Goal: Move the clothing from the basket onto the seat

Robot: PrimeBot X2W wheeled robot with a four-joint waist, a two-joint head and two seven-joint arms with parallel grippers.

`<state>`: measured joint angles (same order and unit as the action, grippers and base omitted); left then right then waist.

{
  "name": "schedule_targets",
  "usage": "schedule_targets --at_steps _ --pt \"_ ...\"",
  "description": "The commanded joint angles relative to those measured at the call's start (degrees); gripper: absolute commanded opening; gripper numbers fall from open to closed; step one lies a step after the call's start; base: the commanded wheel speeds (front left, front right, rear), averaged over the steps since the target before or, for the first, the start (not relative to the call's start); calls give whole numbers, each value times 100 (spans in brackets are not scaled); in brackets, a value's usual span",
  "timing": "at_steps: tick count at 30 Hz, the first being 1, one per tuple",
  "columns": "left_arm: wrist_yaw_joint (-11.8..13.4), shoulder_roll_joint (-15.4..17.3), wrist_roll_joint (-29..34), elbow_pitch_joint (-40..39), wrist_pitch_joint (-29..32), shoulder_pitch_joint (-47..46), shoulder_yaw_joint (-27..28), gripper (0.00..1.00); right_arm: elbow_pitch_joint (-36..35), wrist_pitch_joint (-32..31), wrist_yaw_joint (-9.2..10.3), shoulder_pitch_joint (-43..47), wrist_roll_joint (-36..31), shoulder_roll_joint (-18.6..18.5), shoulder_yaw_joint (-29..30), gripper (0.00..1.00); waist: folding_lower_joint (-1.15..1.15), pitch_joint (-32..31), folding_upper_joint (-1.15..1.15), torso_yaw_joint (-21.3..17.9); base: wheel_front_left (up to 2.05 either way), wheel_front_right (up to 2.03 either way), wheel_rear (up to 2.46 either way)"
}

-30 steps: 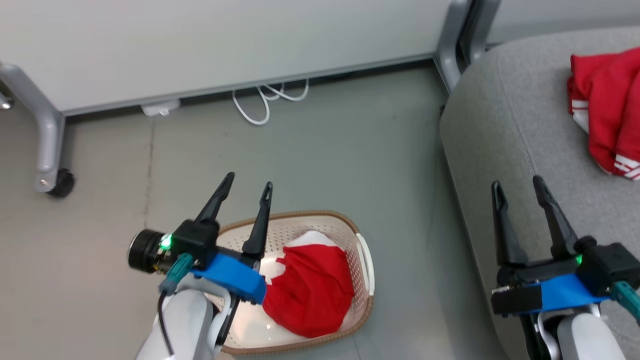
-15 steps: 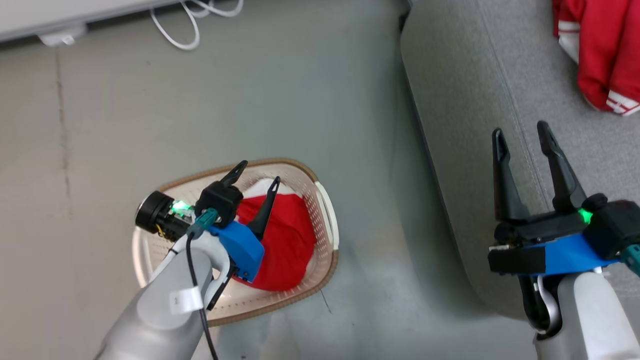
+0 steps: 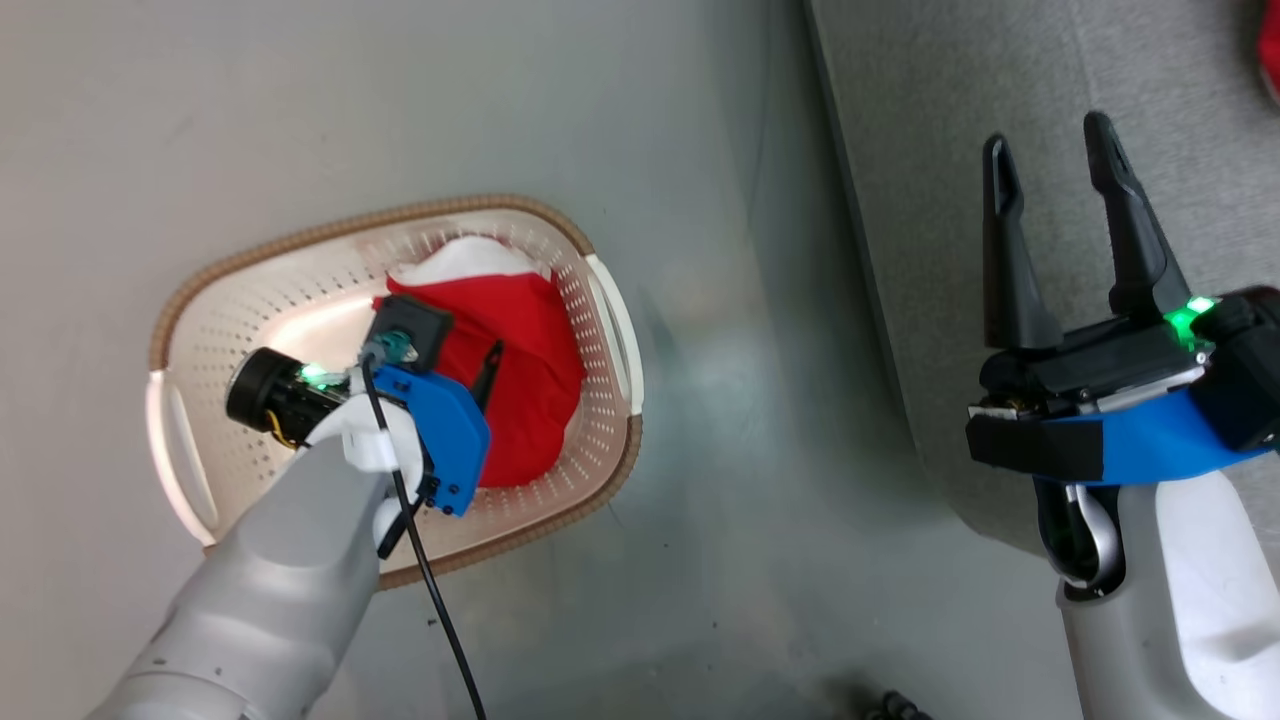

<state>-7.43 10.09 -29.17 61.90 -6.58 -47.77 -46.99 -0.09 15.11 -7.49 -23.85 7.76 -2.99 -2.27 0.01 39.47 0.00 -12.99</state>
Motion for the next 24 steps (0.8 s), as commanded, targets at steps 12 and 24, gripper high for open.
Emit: schedule_targets --at_steps 12,24 --pt "-4 202 -1123 454 1055 -742 -224 100 -247 7 -1 -438 123 18 -129 100 -1 1180 0 -208 0 0 0" --pt "-4 373 -1457 828 1087 -1278 -286 100 -495 7 -1 -515 266 18 -209 100 -1 1866 0 -446 0 0 0"
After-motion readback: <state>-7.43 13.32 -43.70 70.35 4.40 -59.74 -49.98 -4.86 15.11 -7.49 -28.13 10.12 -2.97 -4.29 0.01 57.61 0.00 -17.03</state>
